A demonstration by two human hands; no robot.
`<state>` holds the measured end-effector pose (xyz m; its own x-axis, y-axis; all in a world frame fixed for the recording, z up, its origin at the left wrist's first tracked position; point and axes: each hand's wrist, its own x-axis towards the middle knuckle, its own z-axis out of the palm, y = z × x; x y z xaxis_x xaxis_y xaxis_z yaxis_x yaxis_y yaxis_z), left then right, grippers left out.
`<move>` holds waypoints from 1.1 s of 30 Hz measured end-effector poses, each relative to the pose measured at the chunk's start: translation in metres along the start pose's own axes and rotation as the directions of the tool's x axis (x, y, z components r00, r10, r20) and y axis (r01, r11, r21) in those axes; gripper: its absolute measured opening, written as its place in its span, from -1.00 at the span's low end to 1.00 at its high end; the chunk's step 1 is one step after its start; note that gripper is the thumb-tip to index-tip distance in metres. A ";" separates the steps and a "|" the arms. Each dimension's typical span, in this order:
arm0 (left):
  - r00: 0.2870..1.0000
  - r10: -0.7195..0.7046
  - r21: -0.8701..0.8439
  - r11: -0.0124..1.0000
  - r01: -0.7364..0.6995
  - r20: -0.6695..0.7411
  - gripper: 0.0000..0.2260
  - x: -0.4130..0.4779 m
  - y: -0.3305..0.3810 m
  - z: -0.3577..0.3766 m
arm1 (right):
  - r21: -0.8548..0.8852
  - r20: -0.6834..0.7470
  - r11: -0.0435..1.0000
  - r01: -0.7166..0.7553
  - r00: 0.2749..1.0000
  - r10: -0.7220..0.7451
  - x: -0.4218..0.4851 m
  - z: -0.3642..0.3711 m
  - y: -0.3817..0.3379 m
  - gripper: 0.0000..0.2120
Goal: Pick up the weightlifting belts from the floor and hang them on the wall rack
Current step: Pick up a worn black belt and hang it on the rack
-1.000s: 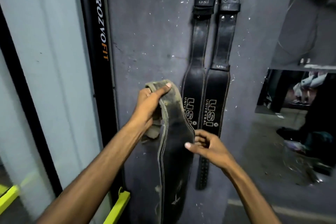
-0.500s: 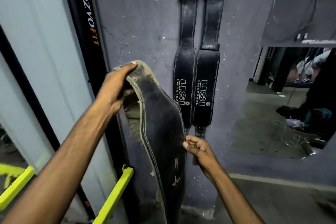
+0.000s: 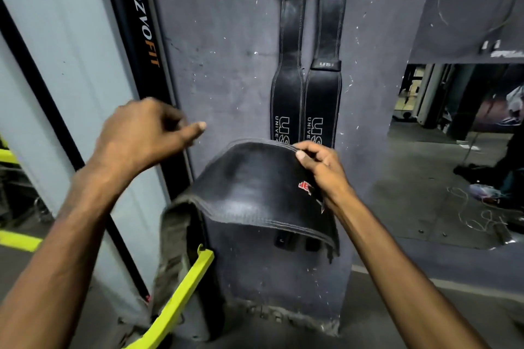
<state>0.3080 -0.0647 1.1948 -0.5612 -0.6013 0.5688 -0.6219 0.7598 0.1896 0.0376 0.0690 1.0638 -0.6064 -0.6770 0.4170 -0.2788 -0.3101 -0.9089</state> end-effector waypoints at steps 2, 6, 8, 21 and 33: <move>0.980 0.179 -0.199 0.967 -0.159 0.087 -0.59 0.007 0.027 0.013 | -0.157 0.056 0.984 0.087 0.995 -0.080 0.009 0.005 -0.013 -0.84; 0.810 0.231 -0.397 0.918 0.003 0.539 -0.43 0.016 0.067 0.064 | -0.313 0.159 0.924 0.221 0.971 -0.178 0.018 0.008 -0.038 -0.83; 0.794 0.236 -0.548 0.824 0.142 0.561 -0.52 0.018 0.072 0.079 | -0.347 0.172 0.910 0.226 0.969 -0.175 0.019 0.000 -0.045 -0.83; 0.938 0.075 -0.866 0.414 0.278 0.338 -0.76 0.013 0.124 0.126 | -0.449 -0.470 0.882 -0.147 0.878 -0.093 -0.106 -0.094 -0.001 -0.49; 0.989 -0.020 -0.934 0.328 0.145 0.146 -0.74 -0.007 0.115 0.129 | 0.719 0.023 0.578 -0.385 0.845 0.534 -0.048 -0.070 -0.014 -0.47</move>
<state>0.1697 -0.0048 1.1100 -0.6228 -0.6457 0.4417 0.2248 0.3931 0.8916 0.0185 0.1521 1.0565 -0.6442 -0.7533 -0.1324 0.6077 -0.3991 -0.6866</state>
